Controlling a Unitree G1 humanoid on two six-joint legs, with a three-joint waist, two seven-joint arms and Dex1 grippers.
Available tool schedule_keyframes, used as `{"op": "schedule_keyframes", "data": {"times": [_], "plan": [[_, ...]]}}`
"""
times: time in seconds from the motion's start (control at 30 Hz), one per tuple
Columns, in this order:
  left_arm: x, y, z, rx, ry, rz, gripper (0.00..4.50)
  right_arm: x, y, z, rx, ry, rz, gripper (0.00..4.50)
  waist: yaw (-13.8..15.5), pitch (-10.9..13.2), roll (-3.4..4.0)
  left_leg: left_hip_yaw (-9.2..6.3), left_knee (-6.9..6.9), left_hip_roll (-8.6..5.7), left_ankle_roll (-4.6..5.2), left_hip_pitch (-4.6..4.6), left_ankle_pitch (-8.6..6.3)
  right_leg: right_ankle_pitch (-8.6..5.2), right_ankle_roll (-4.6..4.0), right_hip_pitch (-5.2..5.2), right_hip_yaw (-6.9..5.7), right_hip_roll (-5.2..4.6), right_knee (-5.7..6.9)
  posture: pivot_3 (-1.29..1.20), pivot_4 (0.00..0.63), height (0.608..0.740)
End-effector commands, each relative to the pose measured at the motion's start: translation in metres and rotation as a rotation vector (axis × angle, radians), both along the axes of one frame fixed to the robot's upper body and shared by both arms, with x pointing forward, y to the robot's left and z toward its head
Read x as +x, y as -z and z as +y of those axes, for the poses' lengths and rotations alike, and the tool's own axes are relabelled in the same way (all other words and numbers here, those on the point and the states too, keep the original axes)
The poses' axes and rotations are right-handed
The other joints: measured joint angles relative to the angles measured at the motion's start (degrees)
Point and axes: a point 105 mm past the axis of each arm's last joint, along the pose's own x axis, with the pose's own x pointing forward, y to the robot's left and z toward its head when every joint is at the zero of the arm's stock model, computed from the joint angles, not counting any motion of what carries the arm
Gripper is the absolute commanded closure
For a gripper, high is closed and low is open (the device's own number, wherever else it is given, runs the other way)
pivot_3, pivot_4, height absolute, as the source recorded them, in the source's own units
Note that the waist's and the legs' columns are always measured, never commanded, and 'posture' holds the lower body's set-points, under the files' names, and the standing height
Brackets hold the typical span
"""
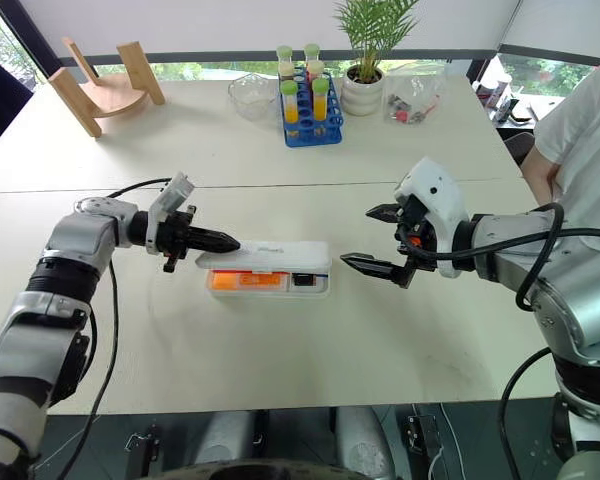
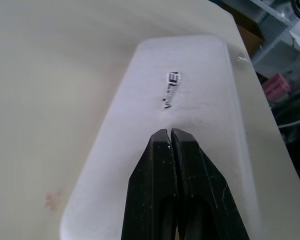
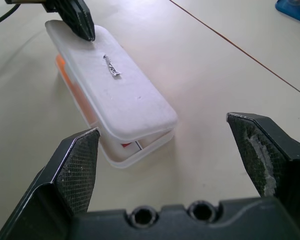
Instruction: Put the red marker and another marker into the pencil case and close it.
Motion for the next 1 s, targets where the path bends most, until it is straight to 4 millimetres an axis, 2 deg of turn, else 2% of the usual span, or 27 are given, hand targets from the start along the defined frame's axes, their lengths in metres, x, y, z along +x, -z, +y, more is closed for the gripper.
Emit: {"op": "schedule_keyframes", "data": {"times": [0.03, 0.13, 0.2, 0.27, 0.3, 0.33, 0.37, 0.47, 0.53, 0.6, 0.7, 0.8, 0.9, 1.0], "plan": [[-0.003, 0.016, -0.006, 0.072, -0.010, -0.029, 4.45, -0.007, -0.001, 0.003, -0.031, -0.034, -0.028, 0.00, 0.02, 0.00, 0.00, -0.01, 0.00, 0.00, 0.00, 0.01, 0.00, 0.00, 0.00, 0.00, 0.00, 0.01, 0.01, 0.00, 0.150, 0.740], [-0.007, 0.047, -0.009, 0.171, -0.054, -0.048, 4.45, -0.007, 0.007, 0.000, -0.061, -0.024, -0.021, 0.00, 0.07, -0.02, 0.00, 0.00, 0.00, 0.00, 0.01, 0.02, 0.00, 0.00, 0.00, 0.02, 0.00, 0.01, 0.00, 0.00, 0.150, 0.740], [-0.008, 0.070, -0.003, 0.269, -0.102, -0.062, 4.45, -0.006, 0.010, -0.001, -0.061, -0.016, -0.016, 0.00, 0.15, -0.17, 0.17, -0.01, 0.01, 0.00, 0.00, 0.10, 0.00, 0.00, 0.00, 0.11, 0.00, -0.02, -0.01, 0.00, 0.150, 0.740], [-0.010, 0.082, 0.004, 0.316, -0.128, -0.072, 4.45, -0.006, 0.012, -0.001, -0.065, -0.016, -0.016, 0.00, 0.20, -0.22, 0.26, 0.03, 0.01, -0.03, 0.00, 0.49, -0.01, 0.00, 0.00, 0.52, 0.01, -0.07, -0.02, 0.00, 0.150, 0.740], [-0.010, 0.081, 0.007, 0.310, -0.139, -0.086, 4.45, -0.005, 0.013, 0.000, -0.066, -0.016, -0.016, 0.00, 0.11, -0.25, 0.26, 0.04, -0.01, -0.04, 0.02, 0.88, -0.01, -0.02, 0.00, 0.90, 0.01, -0.07, -0.06, 0.00, 0.150, 0.740], [-0.009, 0.072, 0.007, 0.265, -0.160, -0.095, 4.45, -0.005, 0.014, 0.000, -0.063, -0.018, -0.015, 0.00, -0.02, -0.30, 0.27, 0.05, -0.04, -0.02, 0.04, 1.18, -0.03, -0.03, -0.01, 1.20, 0.01, -0.06, -0.11, 0.00, 0.150, 0.740], [-0.008, 0.054, 0.006, 0.184, -0.189, -0.099, 4.45, -0.005, 0.014, -0.001, -0.063, -0.020, -0.013, 0.00, -0.11, -0.30, 0.27, 0.08, -0.07, 0.00, 0.04, 1.38, -0.03, -0.15, -0.21, 1.38, 0.02, -0.05, -0.12, 0.00, 0.150, 0.740], [-0.011, 0.006, 0.008, 0.005, -0.252, -0.129, 4.45, -0.005, 0.015, -0.005, -0.052, -0.015, -0.004, 0.00, -0.54, -0.26, 0.20, 0.11, -0.07, 0.08, 0.04, 1.38, -0.03, -0.14, -0.20, 1.30, 0.08, 0.03, -0.09, 0.00, 0.150, 0.740], [-0.019, -0.018, 0.016, -0.045, -0.293, -0.150, 4.45, -0.005, 0.015, -0.009, -0.029, -0.008, 0.007, 0.00, -0.49, -0.23, 0.16, 0.09, -0.07, 0.13, 0.04, 1.16, -0.03, -0.03, 0.00, 1.03, 0.10, 0.10, -0.02, 0.00, 0.150, 0.740], [-0.031, -0.032, 0.025, -0.056, -0.333, -0.166, 4.45, -0.006, 0.018, -0.014, -0.006, 0.007, 0.027, 0.00, -0.31, -0.22, 0.14, 0.00, -0.08, 0.14, 0.04, 0.87, -0.03, -0.02, 0.00, 0.74, 0.08, 0.13, 0.07, 0.00, 0.150, 0.740], [-0.053, -0.044, 0.041, -0.061, -0.408, -0.167, 4.45, -0.007, 0.024, -0.027, 0.024, 0.037, 0.064, 0.00, -0.16, -0.22, 0.15, 0.04, -0.21, 0.13, 0.17, 0.82, -0.11, -0.12, -0.01, 0.71, 0.09, 0.07, -0.07, 0.00, 0.150, 0.740], [-0.075, -0.048, 0.060, -0.034, -0.500, -0.163, 4.45, -0.010, 0.033, -0.040, 0.029, 0.056, 0.096, 0.00, -0.09, -0.20, 0.15, 0.16, -0.22, 0.10, 0.45, 0.81, -0.28, -0.22, 0.04, 0.73, 0.12, -0.08, -0.18, 0.00, 0.150, 0.740], [-0.100, -0.044, 0.077, 0.004, -0.592, -0.144, 4.45, -0.015, 0.040, -0.047, 0.067, 0.038, 0.129, 0.00, -0.08, -0.17, 0.11, 0.18, -0.21, 0.09, 0.45, 0.84, -0.29, -0.22, 0.04, 0.76, 0.12, -0.12, -0.21, 0.00, 0.150, 0.740], [-0.123, -0.032, 0.083, 0.025, -0.658, -0.106, 4.45, -0.020, 0.050, -0.053, 0.084, 0.016, 0.168, 0.00, -0.09, -0.16, 0.11, 0.19, -0.19, 0.09, 0.45, 0.99, -0.29, -0.23, 0.02, 0.91, 0.12, -0.11, -0.21, 0.00, 0.150, 0.740]]}}
